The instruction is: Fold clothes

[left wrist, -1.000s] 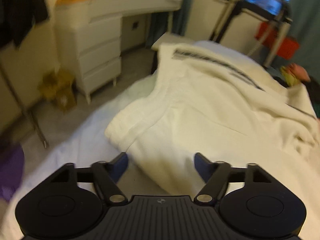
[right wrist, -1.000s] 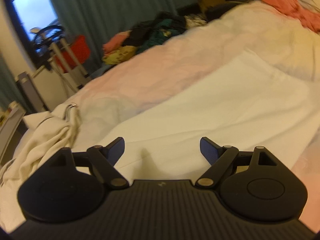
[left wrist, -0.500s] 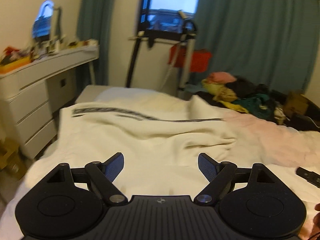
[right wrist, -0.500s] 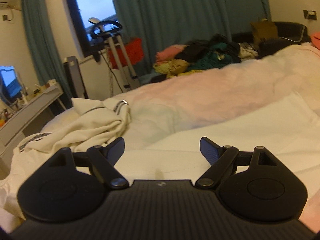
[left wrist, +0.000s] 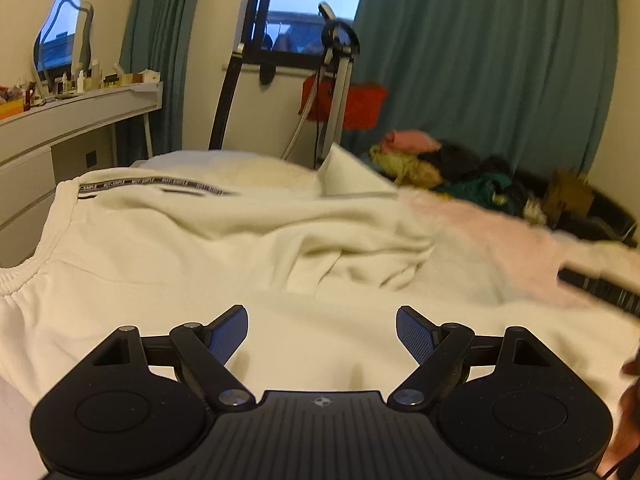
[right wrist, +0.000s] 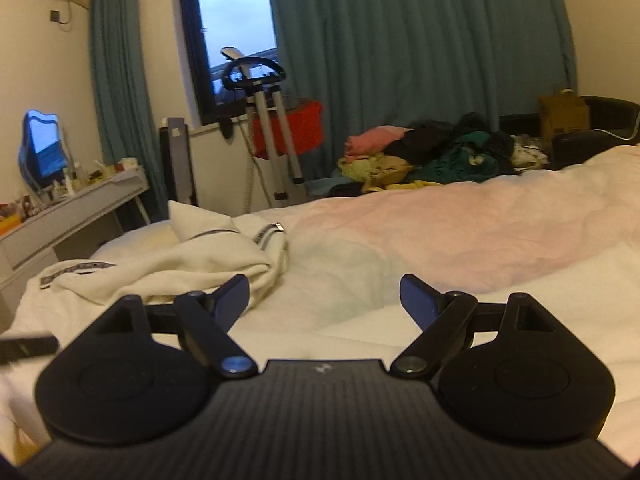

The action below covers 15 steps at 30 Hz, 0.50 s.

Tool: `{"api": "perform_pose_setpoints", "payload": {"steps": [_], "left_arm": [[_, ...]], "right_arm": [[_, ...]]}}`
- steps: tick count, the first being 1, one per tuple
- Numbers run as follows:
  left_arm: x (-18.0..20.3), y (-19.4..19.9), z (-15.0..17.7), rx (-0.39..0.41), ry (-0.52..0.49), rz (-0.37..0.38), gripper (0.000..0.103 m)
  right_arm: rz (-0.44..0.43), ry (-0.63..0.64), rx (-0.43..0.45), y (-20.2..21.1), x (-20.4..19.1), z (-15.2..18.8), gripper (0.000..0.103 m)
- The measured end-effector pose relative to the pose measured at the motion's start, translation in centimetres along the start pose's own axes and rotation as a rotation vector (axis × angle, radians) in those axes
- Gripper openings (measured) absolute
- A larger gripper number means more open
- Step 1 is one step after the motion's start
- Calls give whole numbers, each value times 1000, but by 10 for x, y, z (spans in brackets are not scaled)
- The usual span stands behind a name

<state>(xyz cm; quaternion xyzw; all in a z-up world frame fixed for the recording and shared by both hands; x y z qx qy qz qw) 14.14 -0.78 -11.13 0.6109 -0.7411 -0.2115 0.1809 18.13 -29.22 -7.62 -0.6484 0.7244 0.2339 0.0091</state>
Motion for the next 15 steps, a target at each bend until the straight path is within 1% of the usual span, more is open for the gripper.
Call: {"api": "perform_pose_setpoints", "payload": {"steps": [2, 4, 6, 7, 9, 11, 13, 15], "left_arm": [[-1, -5, 5, -7, -9, -20, 83], [-4, -11, 10, -19, 12, -20, 83], [-6, -15, 14, -35, 36, -16, 83], [-9, -17, 16, -52, 36, -29, 83], [-16, -21, 20, -96, 25, -69, 82], [-25, -20, 23, -114, 55, -86, 82], [-34, -19, 27, -124, 82, -102, 82], [-40, -21, 31, -147, 77, -134, 82]], "right_arm": [[-20, 10, 2, -5, -5, 1, 84], [-41, 5, -11, -12, -8, 5, 84], [-67, -29, -49, -26, -7, 12, 84], [-78, -61, -79, -36, -4, 16, 84], [-92, -169, -151, -56, 8, 26, 83], [-103, -281, -192, -73, 22, 27, 83], [-129, -360, -200, -85, 29, 23, 80], [-190, -472, -199, -99, 30, 16, 78]]}}
Point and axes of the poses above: each gripper's, at about its wrist camera, not at the fingertips, and y roughly against the way its jaws point, x to its right, z to its underside, the point moved 10 cm from there along -y, roughly the way its jaws point, and after that the axes turned 7 degrees about -y, right-handed, at the moved point
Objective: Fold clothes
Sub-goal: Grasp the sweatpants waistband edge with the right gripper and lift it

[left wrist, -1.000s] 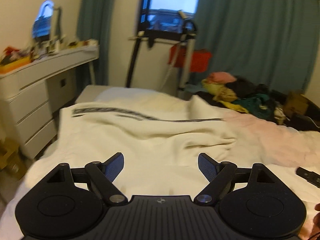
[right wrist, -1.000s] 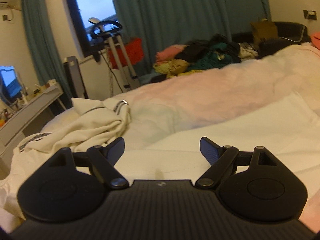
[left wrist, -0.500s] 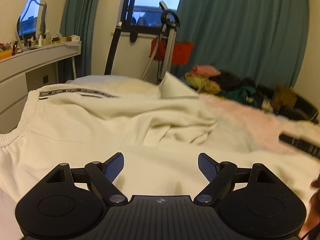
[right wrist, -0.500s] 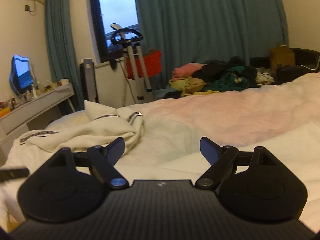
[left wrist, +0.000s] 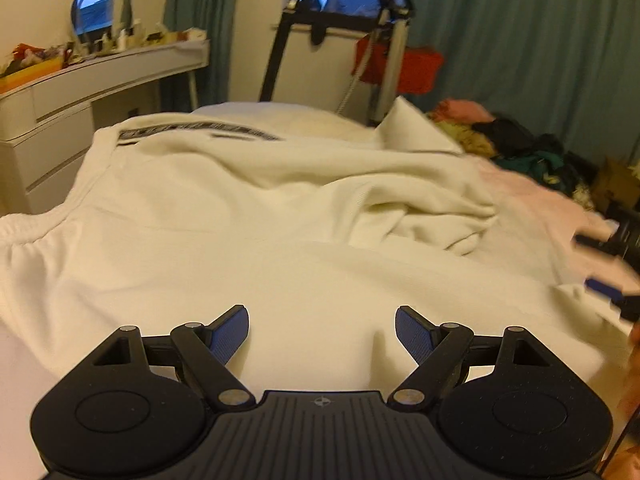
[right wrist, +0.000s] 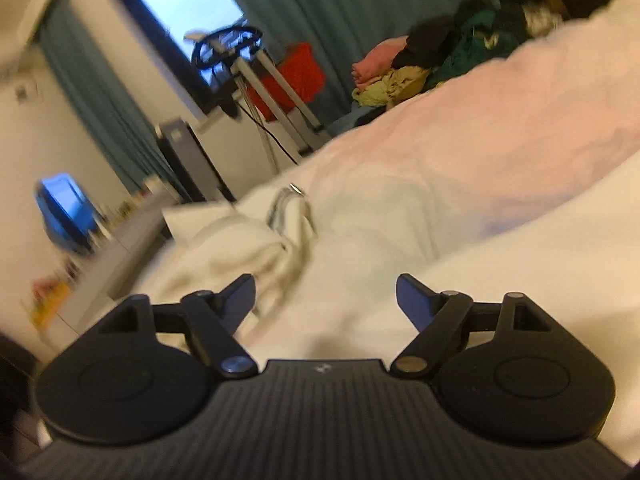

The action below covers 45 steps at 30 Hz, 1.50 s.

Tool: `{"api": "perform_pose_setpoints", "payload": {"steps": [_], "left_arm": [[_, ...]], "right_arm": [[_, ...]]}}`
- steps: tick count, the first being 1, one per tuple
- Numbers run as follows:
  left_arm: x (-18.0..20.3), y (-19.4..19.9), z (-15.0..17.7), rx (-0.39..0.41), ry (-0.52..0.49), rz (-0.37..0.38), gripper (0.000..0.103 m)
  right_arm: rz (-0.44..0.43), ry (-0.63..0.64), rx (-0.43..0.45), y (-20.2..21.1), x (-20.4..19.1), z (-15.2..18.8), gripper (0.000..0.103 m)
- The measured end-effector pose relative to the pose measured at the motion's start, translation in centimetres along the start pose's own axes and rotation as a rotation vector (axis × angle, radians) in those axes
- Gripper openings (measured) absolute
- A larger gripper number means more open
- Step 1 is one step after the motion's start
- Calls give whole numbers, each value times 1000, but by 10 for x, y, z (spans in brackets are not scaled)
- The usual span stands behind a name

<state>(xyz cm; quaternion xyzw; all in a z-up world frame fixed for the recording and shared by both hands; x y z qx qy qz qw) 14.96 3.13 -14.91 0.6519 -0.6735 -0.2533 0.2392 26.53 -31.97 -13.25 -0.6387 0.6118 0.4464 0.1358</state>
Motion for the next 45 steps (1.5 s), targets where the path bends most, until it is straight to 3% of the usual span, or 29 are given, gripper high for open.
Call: {"api": "perform_pose_setpoints", "payload": {"steps": [2, 8, 12, 17, 20, 21, 24, 29, 33, 36, 38, 40, 45], "left_arm": [[-2, -6, 0, -4, 0, -19, 82], [-6, -28, -10, 18, 3, -48, 82], [-8, -53, -8, 12, 17, -57, 82], [-3, -71, -9, 30, 15, -57, 85], [-1, -74, -7, 38, 10, -51, 87], [-1, -75, -7, 40, 8, -49, 87], [0, -75, -7, 43, 10, -43, 87], [-1, -74, -6, 44, -3, -56, 87], [-2, -72, -7, 42, 8, -52, 87], [-4, -70, -7, 41, 17, -43, 87], [-3, -68, -6, 43, 13, -40, 87], [-1, -64, -7, 54, 2, -34, 87], [2, -54, -11, 87, -20, -9, 87]], "right_arm": [[-71, -140, -20, -19, 4, -8, 77], [-134, -409, -80, -94, 20, -12, 61], [-100, -418, -80, -146, 25, -22, 51], [-68, -286, -152, -206, -2, -25, 42], [-41, -196, -174, -226, -19, -24, 19], [-21, -174, -168, -227, -20, -25, 16], [5, -121, -115, -206, -22, -40, 10], [81, -19, 13, -152, -18, -80, 9], [218, 81, 170, -85, 17, -128, 9], [406, 141, 273, -34, 64, -166, 9], [514, 114, 325, 0, 98, -193, 9], [580, 119, 321, 17, 118, -216, 9], [642, 338, 371, 26, 79, -255, 9]]}}
Point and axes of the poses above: each gripper's, at about its wrist camera, not at the fingertips, and y roughly against the way its jaws point, x to its right, z to its underside, the point moved 10 cm from there along -y, roughly the way its jaws point, and after that the axes turned 7 degrees about -y, right-handed, at the moved point
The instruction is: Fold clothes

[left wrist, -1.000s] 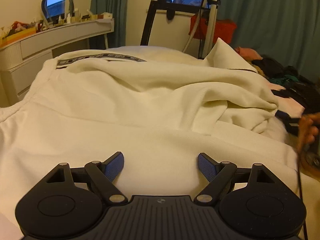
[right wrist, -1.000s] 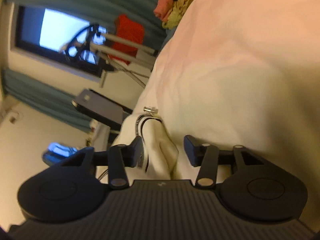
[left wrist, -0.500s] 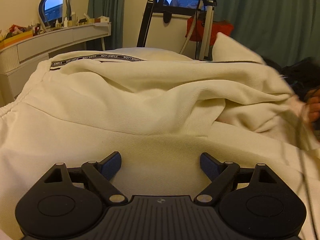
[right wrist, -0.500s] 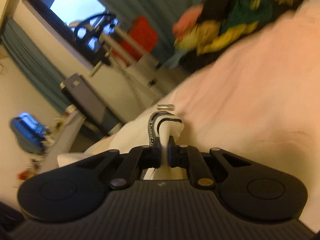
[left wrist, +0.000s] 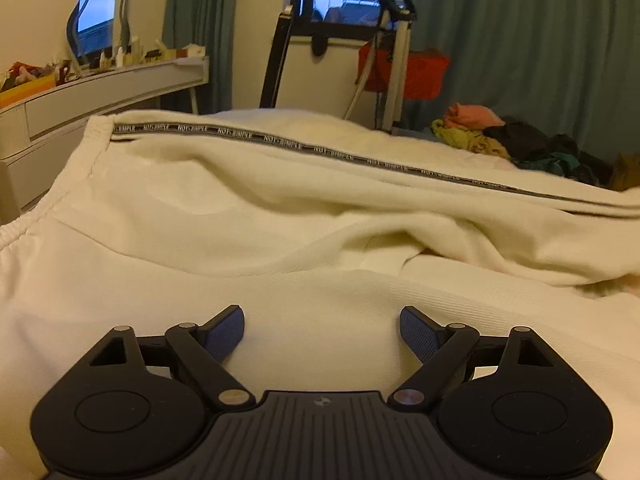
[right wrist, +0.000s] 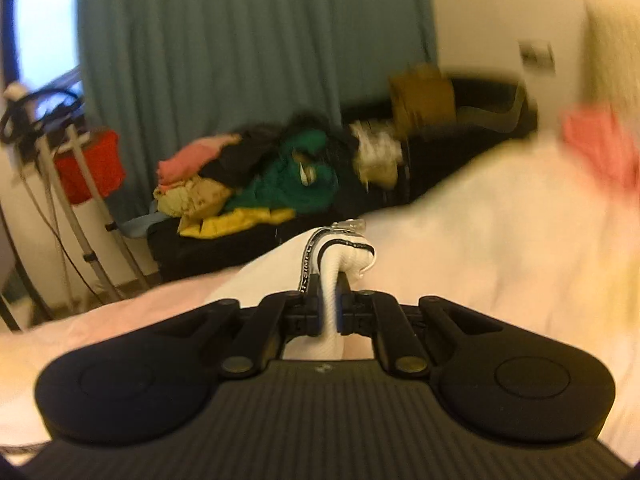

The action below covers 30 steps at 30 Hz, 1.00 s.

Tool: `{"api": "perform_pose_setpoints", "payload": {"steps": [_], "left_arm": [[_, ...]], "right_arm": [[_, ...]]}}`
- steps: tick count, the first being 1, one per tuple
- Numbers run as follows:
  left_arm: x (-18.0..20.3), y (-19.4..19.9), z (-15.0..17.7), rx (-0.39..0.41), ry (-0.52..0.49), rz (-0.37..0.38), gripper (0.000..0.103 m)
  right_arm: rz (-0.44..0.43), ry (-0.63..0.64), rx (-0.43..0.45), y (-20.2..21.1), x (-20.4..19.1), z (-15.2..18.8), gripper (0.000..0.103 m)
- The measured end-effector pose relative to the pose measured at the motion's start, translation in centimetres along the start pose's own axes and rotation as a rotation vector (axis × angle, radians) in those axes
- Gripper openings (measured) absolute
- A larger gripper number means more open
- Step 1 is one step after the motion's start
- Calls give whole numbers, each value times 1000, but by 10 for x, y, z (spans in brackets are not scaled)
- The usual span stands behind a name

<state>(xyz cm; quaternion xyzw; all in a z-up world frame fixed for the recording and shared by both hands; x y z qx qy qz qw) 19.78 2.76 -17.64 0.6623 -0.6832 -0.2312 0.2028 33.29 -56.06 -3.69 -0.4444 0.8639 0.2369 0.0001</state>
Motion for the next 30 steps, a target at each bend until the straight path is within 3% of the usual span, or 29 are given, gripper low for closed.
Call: {"api": "perform_pose_setpoints", "payload": {"steps": [2, 5, 7, 11, 13, 15, 16, 18, 20, 21, 24, 26, 30], "left_arm": [[0, 3, -2, 6, 10, 23, 87], [-2, 8, -5, 19, 30, 45, 87], [-4, 10, -6, 22, 46, 59, 87], [-8, 6, -4, 7, 64, 72, 87], [-8, 6, -4, 5, 67, 76, 87], [-8, 6, -5, 5, 68, 79, 87], [-7, 7, -5, 7, 69, 82, 87], [-5, 8, -5, 8, 70, 86, 87], [-2, 9, -3, 7, 69, 90, 87], [-2, 10, -3, 6, 69, 93, 87], [-1, 14, 0, 4, 78, 103, 87], [0, 16, 0, 4, 88, 113, 87], [-1, 15, 1, 6, 113, 117, 87]], "right_arm": [[4, 1, 76, 8, -2, -21, 9], [68, -24, 125, 11, 22, -26, 9], [130, -31, 66, 2, 53, 2, 10], [168, -123, -82, -16, 110, 69, 32], [167, -234, -86, -11, 138, 87, 41], [129, -386, -27, 6, 161, 97, 62], [106, -465, 8, 16, 173, 101, 64], [31, -664, 58, 34, 195, 116, 62], [-28, -785, 32, 35, 198, 136, 58], [-36, -802, -6, 31, 194, 147, 51], [-101, -781, -149, 10, 173, 164, 47], [-157, -793, -158, -1, 163, 159, 47], [-365, -1022, -116, -24, 155, 146, 48]]}}
Point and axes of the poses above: each gripper's, at about its wrist camera, not at the fingertips, and y roughly against the way its jaws point, x to its right, z to its underside, the point moved 10 cm from there along -y, roughly the way its jaws point, and after that the axes turned 7 degrees about -y, right-handed, at the moved point
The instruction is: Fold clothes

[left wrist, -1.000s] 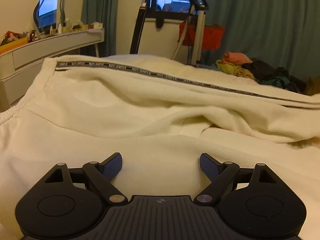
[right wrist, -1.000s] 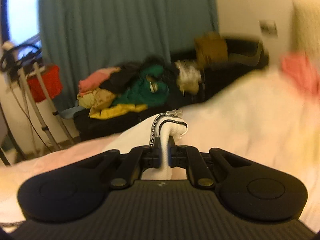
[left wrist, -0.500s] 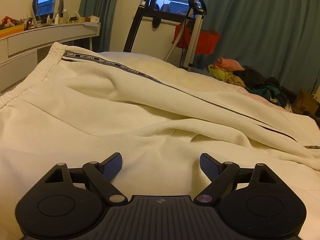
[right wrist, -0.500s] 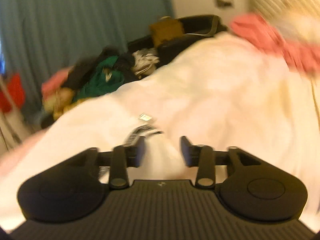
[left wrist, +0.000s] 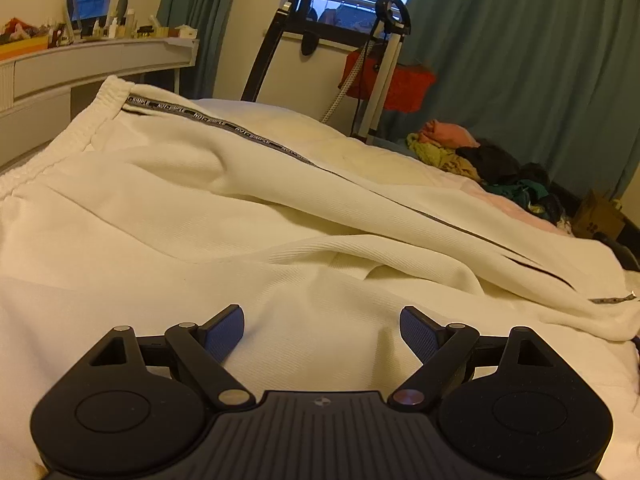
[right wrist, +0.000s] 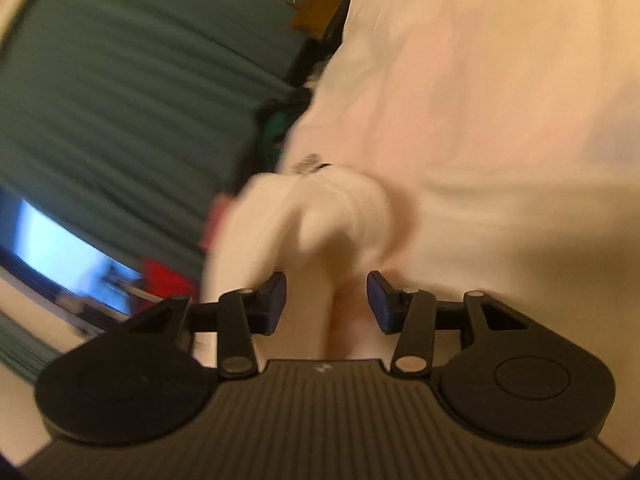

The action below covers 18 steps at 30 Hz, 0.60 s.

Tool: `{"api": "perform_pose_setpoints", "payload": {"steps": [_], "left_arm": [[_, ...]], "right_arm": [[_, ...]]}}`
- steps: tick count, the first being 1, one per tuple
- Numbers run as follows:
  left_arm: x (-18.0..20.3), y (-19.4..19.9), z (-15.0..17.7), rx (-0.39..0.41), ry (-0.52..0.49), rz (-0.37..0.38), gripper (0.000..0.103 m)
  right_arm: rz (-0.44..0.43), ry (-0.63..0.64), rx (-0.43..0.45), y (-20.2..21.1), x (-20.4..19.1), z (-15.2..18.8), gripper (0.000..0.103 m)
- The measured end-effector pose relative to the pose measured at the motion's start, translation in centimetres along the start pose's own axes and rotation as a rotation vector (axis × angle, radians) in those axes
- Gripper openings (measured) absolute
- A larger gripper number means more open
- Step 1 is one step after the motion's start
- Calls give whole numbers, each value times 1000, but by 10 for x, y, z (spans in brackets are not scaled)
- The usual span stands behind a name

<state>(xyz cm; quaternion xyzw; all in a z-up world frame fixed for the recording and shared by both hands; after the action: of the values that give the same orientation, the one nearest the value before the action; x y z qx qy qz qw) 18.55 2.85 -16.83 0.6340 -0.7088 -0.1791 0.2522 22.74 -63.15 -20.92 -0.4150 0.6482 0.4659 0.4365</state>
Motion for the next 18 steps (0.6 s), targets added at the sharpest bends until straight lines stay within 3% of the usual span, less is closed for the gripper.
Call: {"api": "perform_pose_setpoints", "payload": {"steps": [2, 4, 5, 6, 8, 10, 12, 14, 15, 16, 17, 18], "left_arm": [[0, -2, 0, -1, 4, -2, 87], [0, -5, 1, -5, 7, -4, 87], [0, -6, 1, -5, 8, -3, 87], [1, -7, 1, -5, 9, -3, 87], [1, -8, 1, -4, 13, 0, 87], [1, -8, 1, -5, 16, 3, 87], [1, -7, 1, -5, 17, 7, 87], [1, -6, 1, -4, 16, 10, 87], [1, -6, 2, -3, 17, 11, 87], [0, -6, 2, -3, 18, 12, 87], [0, -5, 2, -1, 16, 13, 87], [0, -4, 2, 1, 13, 13, 87]], "right_arm": [[-125, -74, 54, -1, -9, -9, 49], [-195, -124, 78, -1, -15, -10, 53], [-211, -135, 73, -3, -16, -10, 63], [-226, -147, 67, -6, -17, -9, 80], [-264, -175, 63, -9, -19, -8, 87], [-314, -212, 70, -9, -22, -9, 87], [-311, -181, 51, -18, -25, -7, 87], [-136, -69, 16, -38, -21, -2, 85], [-3, 5, -13, -50, -15, 3, 74], [143, 85, -46, -62, -9, 6, 56], [236, 165, -51, -68, -8, 8, 16], [263, 223, -35, -69, -15, 8, 8]]}}
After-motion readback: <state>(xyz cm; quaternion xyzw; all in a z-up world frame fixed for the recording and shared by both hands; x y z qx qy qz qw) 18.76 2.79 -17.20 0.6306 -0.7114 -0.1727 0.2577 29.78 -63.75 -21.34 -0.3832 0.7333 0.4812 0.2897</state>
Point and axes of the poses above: each gripper's, at about its wrist camera, not at the fingertips, and y roughly against the way its jaws point, x to its right, z to its underside, the point moved 10 cm from there along -y, roughly the way its jaws point, and after that the axes turned 7 degrees about -y, right-handed, at the moved point
